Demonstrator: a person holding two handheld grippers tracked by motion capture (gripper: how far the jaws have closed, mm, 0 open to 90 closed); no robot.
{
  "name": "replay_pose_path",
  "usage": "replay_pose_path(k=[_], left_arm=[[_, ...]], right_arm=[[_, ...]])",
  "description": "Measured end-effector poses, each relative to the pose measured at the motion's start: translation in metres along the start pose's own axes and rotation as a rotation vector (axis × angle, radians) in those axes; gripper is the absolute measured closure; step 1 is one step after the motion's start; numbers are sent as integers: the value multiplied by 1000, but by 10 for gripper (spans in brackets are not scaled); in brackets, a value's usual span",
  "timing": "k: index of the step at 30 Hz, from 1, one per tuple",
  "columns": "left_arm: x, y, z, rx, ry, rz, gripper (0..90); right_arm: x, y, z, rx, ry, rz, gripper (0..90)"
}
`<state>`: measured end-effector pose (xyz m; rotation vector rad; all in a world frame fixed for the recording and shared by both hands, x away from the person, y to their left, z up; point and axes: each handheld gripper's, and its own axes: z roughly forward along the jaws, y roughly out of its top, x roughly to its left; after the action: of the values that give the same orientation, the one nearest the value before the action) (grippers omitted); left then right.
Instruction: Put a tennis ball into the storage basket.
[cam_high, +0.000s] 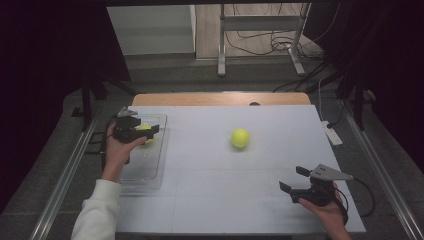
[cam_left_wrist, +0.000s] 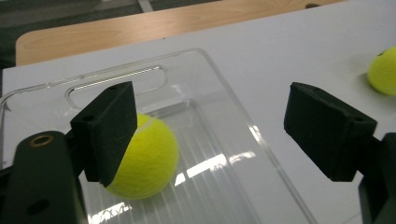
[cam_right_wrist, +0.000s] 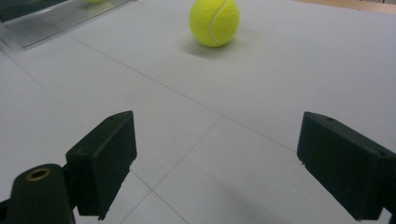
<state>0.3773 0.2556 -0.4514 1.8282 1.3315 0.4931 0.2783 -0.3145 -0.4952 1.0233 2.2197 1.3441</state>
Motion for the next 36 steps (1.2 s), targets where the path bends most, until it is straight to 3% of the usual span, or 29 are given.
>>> replay_pose_path(k=[7,15,23,36], left_arm=[[-11,-1,-10,-23,-26,22,186],[-22,-4,-21,-56,-99,22,186],[-34,-2,-30,-90,-144,40,189],[-48,0,-39,-115,-181,65,189]], right_arm=[[2,1,-1,-2,2,-13,126],[4,1,-2,-1,4,-21,126],[4,0,-2,-1,1,-19,126],[4,0,-2,1,-2,-19,126]])
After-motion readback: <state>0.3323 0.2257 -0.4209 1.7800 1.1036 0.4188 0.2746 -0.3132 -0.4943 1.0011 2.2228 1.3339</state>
